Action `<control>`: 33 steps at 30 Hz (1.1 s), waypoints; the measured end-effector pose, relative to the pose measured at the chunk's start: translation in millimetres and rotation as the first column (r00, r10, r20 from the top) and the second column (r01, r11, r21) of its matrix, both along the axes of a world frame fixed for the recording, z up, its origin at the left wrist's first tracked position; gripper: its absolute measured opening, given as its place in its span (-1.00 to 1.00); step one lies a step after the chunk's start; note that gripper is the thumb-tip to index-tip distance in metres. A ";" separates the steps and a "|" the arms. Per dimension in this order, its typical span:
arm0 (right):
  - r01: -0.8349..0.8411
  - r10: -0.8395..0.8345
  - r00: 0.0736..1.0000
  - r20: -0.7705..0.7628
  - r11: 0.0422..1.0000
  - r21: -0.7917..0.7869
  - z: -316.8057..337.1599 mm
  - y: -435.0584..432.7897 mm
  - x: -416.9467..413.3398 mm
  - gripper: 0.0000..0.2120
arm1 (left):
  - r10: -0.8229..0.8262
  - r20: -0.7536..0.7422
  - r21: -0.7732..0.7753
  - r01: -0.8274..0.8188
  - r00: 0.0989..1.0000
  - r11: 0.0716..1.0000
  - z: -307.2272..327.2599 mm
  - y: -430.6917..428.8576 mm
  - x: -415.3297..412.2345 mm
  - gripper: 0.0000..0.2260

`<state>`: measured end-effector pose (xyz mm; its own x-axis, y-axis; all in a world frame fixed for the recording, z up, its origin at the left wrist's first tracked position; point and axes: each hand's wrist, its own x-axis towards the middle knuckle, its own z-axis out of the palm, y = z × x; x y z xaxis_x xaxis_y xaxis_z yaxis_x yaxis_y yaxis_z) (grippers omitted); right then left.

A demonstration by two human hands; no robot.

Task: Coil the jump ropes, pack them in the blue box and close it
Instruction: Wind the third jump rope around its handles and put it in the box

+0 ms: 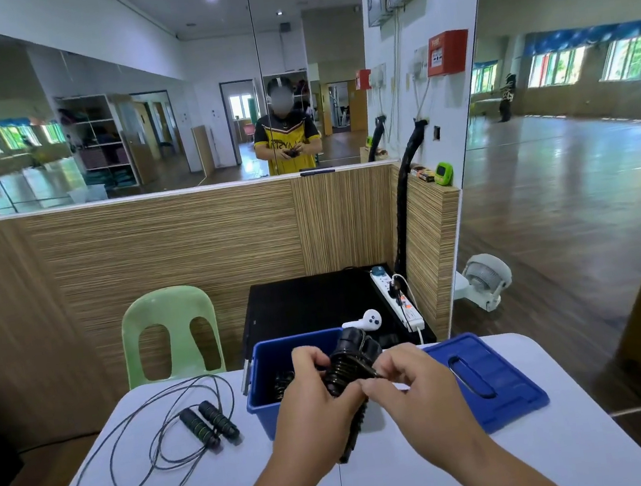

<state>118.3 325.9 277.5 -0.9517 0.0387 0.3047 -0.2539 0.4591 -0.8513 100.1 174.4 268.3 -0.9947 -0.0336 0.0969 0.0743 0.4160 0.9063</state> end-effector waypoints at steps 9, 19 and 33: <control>0.086 0.068 0.960 0.272 0.851 -0.518 8.4 -9.4 -0.2 -0.79 | 0.016 0.041 0.159 -0.022 0.999 0.987 -4.2 8.5 2.5 -0.63; 0.198 0.198 0.915 0.350 0.535 -0.821 13.2 -2.9 -2.6 -0.60 | -0.051 0.154 0.391 -0.013 0.987 0.920 0.0 7.3 7.8 -0.82; 0.042 0.019 0.990 0.141 0.910 -0.412 -1.6 8.8 0.8 -0.81 | -0.064 0.163 0.434 -0.013 0.985 0.901 9.0 9.4 6.7 -0.85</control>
<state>119.1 334.8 276.0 -0.9819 0.1436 0.1238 -0.1161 0.0611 -0.9914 106.8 183.8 277.3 -0.9959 -0.0084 -0.0906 -0.0905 -0.0192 0.9957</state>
